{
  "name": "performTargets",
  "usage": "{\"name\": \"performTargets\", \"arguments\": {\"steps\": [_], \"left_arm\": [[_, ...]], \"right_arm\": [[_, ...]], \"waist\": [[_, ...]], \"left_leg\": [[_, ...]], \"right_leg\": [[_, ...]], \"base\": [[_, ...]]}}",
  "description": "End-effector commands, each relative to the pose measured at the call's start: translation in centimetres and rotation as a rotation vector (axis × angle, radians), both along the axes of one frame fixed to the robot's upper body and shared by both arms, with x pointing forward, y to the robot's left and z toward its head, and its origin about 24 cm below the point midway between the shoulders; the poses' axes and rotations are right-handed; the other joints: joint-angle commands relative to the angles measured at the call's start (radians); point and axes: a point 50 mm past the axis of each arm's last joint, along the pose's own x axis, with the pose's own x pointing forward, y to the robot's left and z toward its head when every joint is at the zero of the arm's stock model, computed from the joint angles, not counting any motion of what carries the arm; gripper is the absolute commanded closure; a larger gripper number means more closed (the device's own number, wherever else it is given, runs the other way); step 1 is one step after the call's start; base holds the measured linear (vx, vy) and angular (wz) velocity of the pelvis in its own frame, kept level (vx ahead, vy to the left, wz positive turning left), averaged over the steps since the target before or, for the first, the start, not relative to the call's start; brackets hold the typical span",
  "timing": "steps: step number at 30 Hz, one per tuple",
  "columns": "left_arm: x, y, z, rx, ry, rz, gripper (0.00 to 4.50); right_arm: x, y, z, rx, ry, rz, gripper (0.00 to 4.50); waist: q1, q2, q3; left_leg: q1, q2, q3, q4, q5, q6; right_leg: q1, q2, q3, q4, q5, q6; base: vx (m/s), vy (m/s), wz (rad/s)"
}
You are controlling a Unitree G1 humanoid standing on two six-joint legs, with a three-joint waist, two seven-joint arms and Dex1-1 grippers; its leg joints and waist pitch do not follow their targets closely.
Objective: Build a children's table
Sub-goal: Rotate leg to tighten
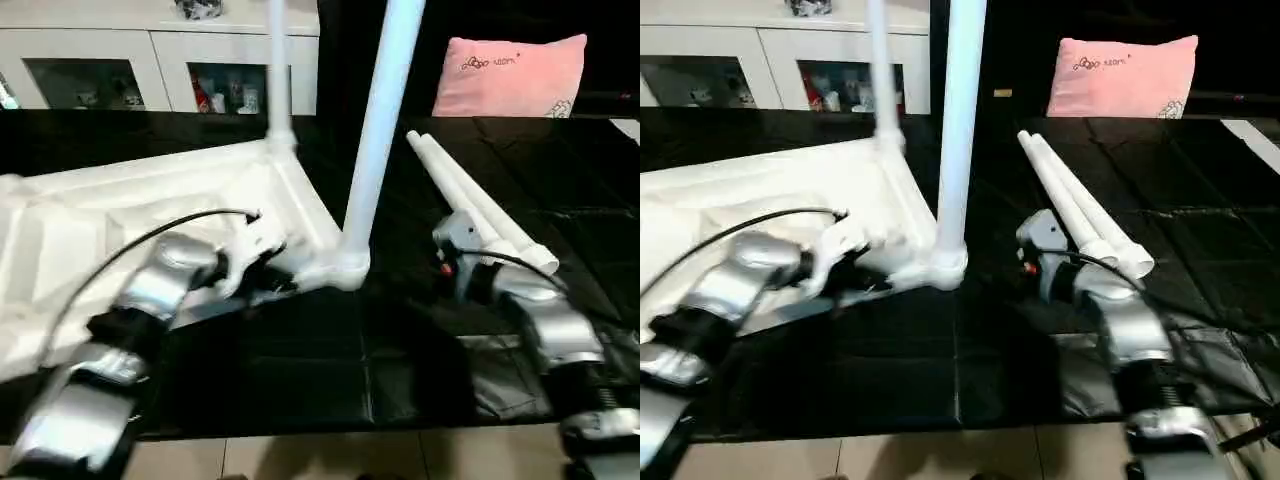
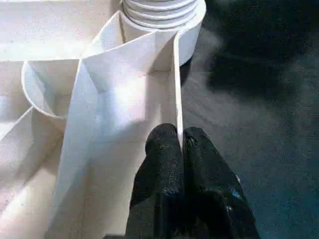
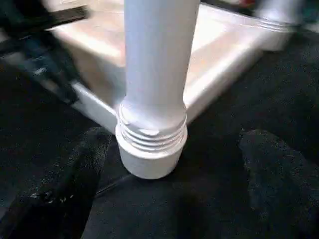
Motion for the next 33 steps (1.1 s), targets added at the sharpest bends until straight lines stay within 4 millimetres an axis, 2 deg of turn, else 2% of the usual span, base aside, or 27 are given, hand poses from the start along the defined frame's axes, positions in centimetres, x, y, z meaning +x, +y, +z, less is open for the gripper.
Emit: {"name": "performTargets", "arguments": {"steps": [1, 7, 9, 12, 13, 14, 15, 25, 27, 33], "left_arm": [[-1.0, -0.6, 0.0, 0.030, 0.024, -0.170, 4.50], [-1.5, -0.2, 0.0, 0.064, 0.038, -0.248, 4.50], [-2.0, -0.3, 0.1, 0.064, 0.052, -0.310, 4.50], [-2.2, -0.5, 0.2, 0.060, 0.059, -0.343, 4.50], [-2.4, -0.7, 0.1, 0.060, 0.061, -0.356, 4.50], [-2.4, -0.7, 0.1, 0.060, 0.061, -0.356, 4.50], [-2.5, -0.8, 0.1, 0.060, 0.063, -0.367, 4.50], [-2.7, -1.0, -0.1, 0.062, 0.060, -0.385, 4.50], [-2.7, -1.0, -0.1, 0.062, 0.060, -0.383, 4.50], [-2.7, -0.9, -0.2, 0.064, 0.060, -0.377, 4.50]], "right_arm": [[-0.5, 0.4, 0.4, -0.032, 0.016, 0.135, 0.05], [-0.8, 1.3, 0.2, -0.082, 0.045, 0.272, 0.05], [-1.0, 2.2, 0.2, -0.089, 0.065, 0.358, 0.05], [-1.1, 2.8, 0.1, -0.089, 0.071, 0.395, 0.05], [-1.0, 3.1, 0.0, -0.091, 0.077, 0.409, 0.05], [-1.0, 3.1, 0.0, -0.091, 0.077, 0.409, 0.05], [-1.0, 3.3, -0.1, -0.092, 0.081, 0.419, 0.32], [-1.2, 3.6, -0.4, -0.117, 0.126, 0.498, 1.12], [-1.3, 3.6, -0.6, -0.122, 0.128, 0.504, 1.37], [-1.3, 3.6, -0.8, -0.124, 0.137, 0.511, 1.75]], "waist": [[0.009, 0.006, -0.062], [0.028, 0.004, -0.064], [0.029, 0.000, -0.065], [0.030, 0.003, -0.066], [0.031, -0.003, -0.066], [0.032, -0.002, -0.067], [0.034, 0.000, -0.065], [0.042, -0.005, -0.066], [0.042, -0.004, -0.066], [0.042, -0.004, -0.068]], "left_leg": [[-0.003, 0.031, 0.000, -0.063, -0.142, 0.088], [-0.001, 0.033, 0.000, -0.064, -0.129, 0.068], [-0.004, 0.032, 0.000, -0.063, -0.114, 0.066], [-0.004, 0.034, 0.001, -0.063, -0.103, 0.068], [-0.003, 0.034, 0.002, -0.062, -0.101, 0.069], [-0.003, 0.035, 0.000, -0.063, -0.098, 0.067], [-0.002, 0.034, 0.001, -0.063, -0.105, 0.065], [-0.003, 0.032, 0.002, -0.062, -0.100, 0.057], [-0.003, 0.033, 0.001, -0.062, -0.095, 0.058], [-0.003, 0.032, 0.002, -0.061, -0.090, 0.059]], "right_leg": [[0.071, -0.064, 0.068, -0.070, -0.249, -0.158], [0.071, -0.067, 0.069, -0.065, -0.251, -0.157], [0.072, -0.067, 0.069, -0.060, -0.235, -0.159], [0.071, -0.067, 0.071, -0.058, -0.214, -0.166], [0.071, -0.067, 0.071, -0.059, -0.213, -0.165], [0.071, -0.069, 0.071, -0.054, -0.211, -0.170], [0.069, -0.068, 0.071, -0.057, -0.224, -0.168], [0.070, -0.068, 0.071, -0.060, -0.255, -0.139], [0.070, -0.067, 0.071, -0.059, -0.249, -0.139], [0.070, -0.066, 0.071, -0.057, -0.234, -0.145]], "base": [[0.000, 0.000, 0.00], [0.000, 0.000, 0.00], [0.000, 0.000, 0.00], [0.000, 0.000, 0.00], [0.000, 0.000, 0.00], [0.000, 0.000, 0.00], [0.000, 0.000, 0.00], [0.000, 0.000, 0.00], [0.000, 0.000, 0.00], [0.000, 0.000, 0.00]]}}
